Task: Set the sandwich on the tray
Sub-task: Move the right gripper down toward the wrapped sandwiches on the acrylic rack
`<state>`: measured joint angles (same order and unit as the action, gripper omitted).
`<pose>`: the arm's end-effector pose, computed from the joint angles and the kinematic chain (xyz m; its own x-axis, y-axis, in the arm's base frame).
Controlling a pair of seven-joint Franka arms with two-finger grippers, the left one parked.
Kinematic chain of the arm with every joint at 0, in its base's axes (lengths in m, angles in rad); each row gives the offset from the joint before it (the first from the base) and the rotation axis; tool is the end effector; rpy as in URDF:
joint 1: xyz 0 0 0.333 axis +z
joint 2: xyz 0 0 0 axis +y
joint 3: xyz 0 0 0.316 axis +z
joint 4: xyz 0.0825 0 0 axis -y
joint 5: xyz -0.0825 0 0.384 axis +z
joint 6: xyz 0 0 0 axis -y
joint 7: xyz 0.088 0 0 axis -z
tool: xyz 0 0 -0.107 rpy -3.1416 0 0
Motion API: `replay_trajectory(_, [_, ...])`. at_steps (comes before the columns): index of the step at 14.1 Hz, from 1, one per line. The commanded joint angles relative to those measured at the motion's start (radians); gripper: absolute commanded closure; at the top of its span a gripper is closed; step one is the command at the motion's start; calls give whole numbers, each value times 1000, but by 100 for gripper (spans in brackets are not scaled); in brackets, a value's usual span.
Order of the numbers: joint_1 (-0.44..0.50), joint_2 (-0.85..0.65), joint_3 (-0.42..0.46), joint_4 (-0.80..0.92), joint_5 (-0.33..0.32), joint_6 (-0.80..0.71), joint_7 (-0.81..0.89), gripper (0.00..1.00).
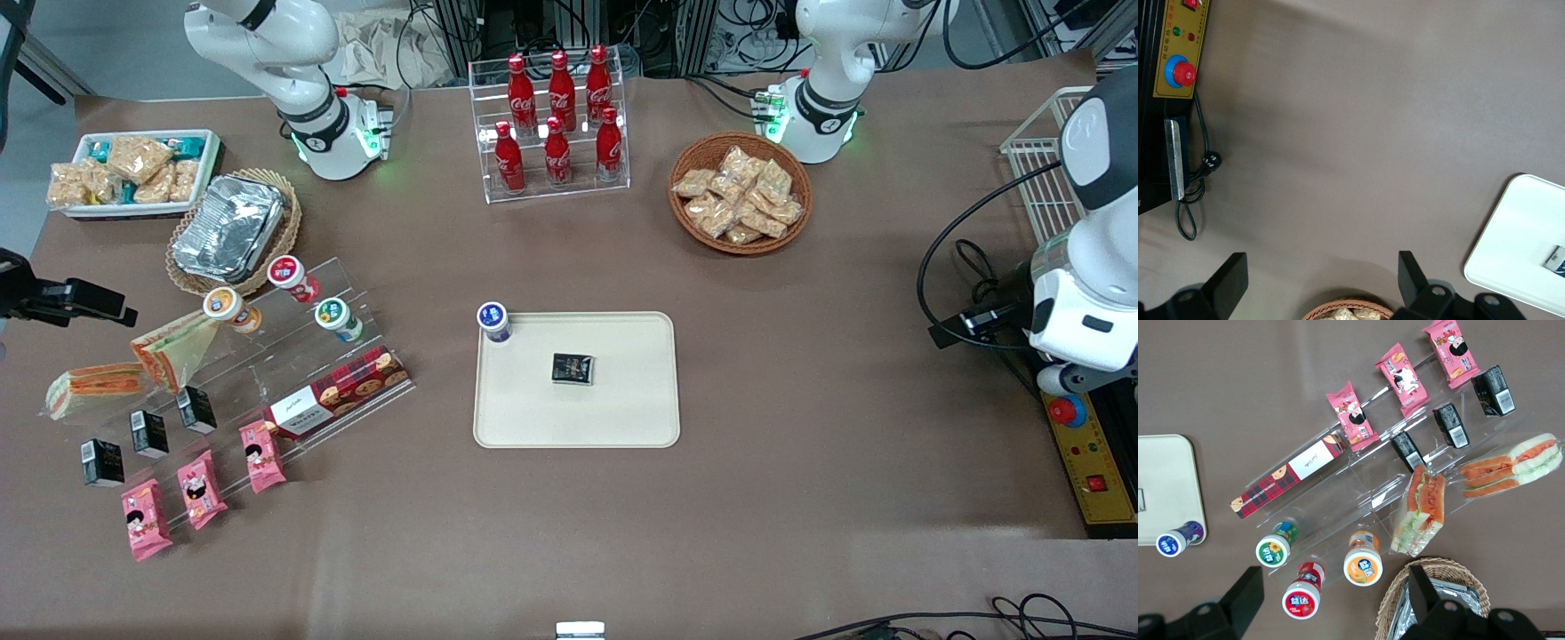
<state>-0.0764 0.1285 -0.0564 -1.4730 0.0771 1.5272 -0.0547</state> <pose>0.5847 -0.0673 0.5936 0.9948 -0.0746 -0.0700 -0.0797 -0.9941 -0.0737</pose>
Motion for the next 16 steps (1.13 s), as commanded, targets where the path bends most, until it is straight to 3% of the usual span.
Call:
replay_trajectory(1, [0,-1,-17,8,4,8,-5,3])
replay_trajectory(16, [-2,5,-132,2,-14,45,3,3])
